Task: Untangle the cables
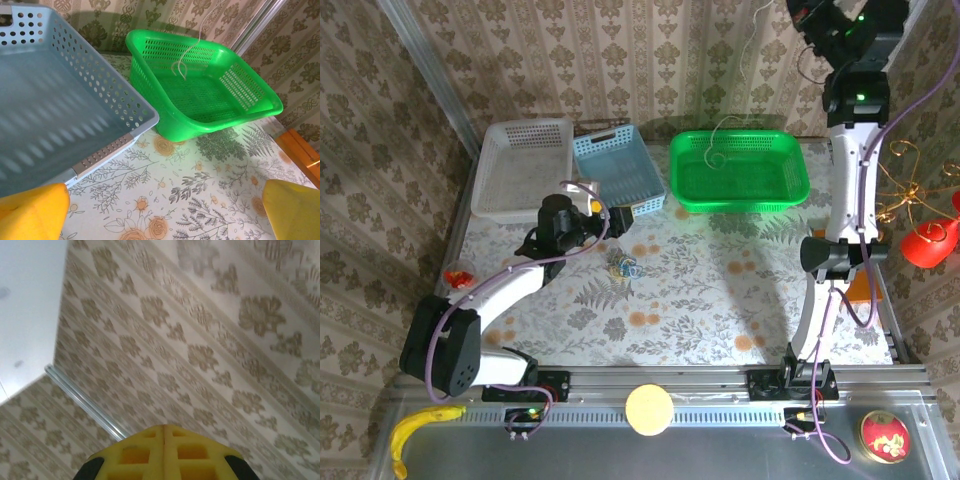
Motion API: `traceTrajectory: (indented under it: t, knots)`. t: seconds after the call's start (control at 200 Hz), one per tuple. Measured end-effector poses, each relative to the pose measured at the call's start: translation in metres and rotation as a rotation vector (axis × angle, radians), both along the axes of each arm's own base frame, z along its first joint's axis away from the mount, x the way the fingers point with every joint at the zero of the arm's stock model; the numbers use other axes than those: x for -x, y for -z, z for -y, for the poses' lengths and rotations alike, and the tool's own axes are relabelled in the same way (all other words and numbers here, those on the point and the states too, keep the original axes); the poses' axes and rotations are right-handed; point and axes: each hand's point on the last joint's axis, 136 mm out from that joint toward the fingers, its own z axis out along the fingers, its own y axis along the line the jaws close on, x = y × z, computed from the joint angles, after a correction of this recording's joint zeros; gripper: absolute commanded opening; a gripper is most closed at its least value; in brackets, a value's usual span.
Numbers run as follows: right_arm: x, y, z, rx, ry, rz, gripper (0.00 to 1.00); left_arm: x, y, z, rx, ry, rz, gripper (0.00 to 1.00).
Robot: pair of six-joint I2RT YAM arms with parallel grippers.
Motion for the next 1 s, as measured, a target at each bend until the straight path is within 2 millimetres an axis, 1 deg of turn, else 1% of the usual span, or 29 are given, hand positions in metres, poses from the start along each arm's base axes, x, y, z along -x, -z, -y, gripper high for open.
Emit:
traceTrajectory:
  t: [0.025, 0.06, 0.13, 0.17, 0.235, 0.26, 0.275, 0.33, 0.38, 0.44, 0.48, 0.515, 0.565, 0.745, 0.9, 0.945, 1.0]
  knots:
    - [-0.003, 0.007, -0.006, 0.021, -0.005, -0.014, 0.0, -0.001, 0.001, 0.0, 0.0, 0.0, -0.002, 1.0]
    - [-0.009, 0.023, -0.017, 0.053, -0.017, -0.05, 0.0, -0.001, 0.002, 0.0, 0.001, -0.002, -0.006, 1.0]
    - [-0.019, 0.064, -0.039, 0.119, -0.031, -0.14, 0.0, -0.002, 0.004, 0.001, 0.002, -0.002, -0.013, 1.0]
    - [-0.025, 0.094, -0.048, 0.154, -0.032, -0.204, 0.0, -0.002, 0.004, 0.001, 0.003, -0.003, -0.013, 1.0]
    - [-0.032, 0.151, -0.063, 0.213, -0.037, -0.317, 0.0, -0.002, 0.003, 0.001, 0.011, -0.005, -0.011, 1.0]
    - [-0.035, 0.169, -0.067, 0.232, -0.038, -0.349, 0.0, -0.002, 0.003, 0.001, 0.011, -0.005, -0.011, 1.0]
    - [-0.037, 0.185, -0.069, 0.247, -0.037, -0.379, 0.0, -0.002, 0.003, 0.001, 0.012, -0.005, -0.012, 1.0]
    - [-0.041, 0.228, -0.072, 0.287, -0.03, -0.459, 0.0, -0.002, 0.002, 0.001, 0.015, -0.006, -0.015, 1.0]
    - [-0.043, 0.268, -0.071, 0.318, -0.018, -0.54, 0.0, -0.002, 0.002, 0.001, 0.017, -0.006, -0.015, 1.0]
    - [-0.042, 0.304, -0.066, 0.348, 0.0, -0.617, 0.0, -0.001, 0.0, 0.001, 0.019, -0.006, -0.011, 1.0]
    - [-0.041, 0.32, -0.062, 0.364, 0.015, -0.651, 0.0, -0.001, -0.002, 0.0, 0.021, -0.005, -0.007, 1.0]
    - [-0.04, 0.329, -0.059, 0.38, 0.032, -0.669, 0.0, 0.0, -0.004, 0.0, 0.023, -0.005, -0.003, 1.0]
    - [-0.041, 0.335, -0.054, 0.397, 0.059, -0.68, 0.0, 0.002, -0.008, 0.0, 0.026, -0.002, 0.002, 1.0]
    - [-0.044, 0.339, -0.038, 0.47, 0.164, -0.682, 0.0, 0.005, -0.02, -0.002, 0.04, -0.001, 0.028, 1.0]
    - [-0.043, 0.348, -0.028, 0.544, 0.227, -0.706, 0.0, 0.006, -0.023, -0.002, 0.044, 0.002, 0.035, 1.0]
    - [-0.043, 0.353, -0.025, 0.564, 0.242, -0.716, 0.1, 0.006, -0.023, -0.002, 0.044, 0.002, 0.034, 1.0]
    - [-0.044, 0.36, -0.021, 0.593, 0.257, -0.733, 0.25, 0.006, -0.023, -0.002, 0.043, 0.002, 0.033, 1.0]
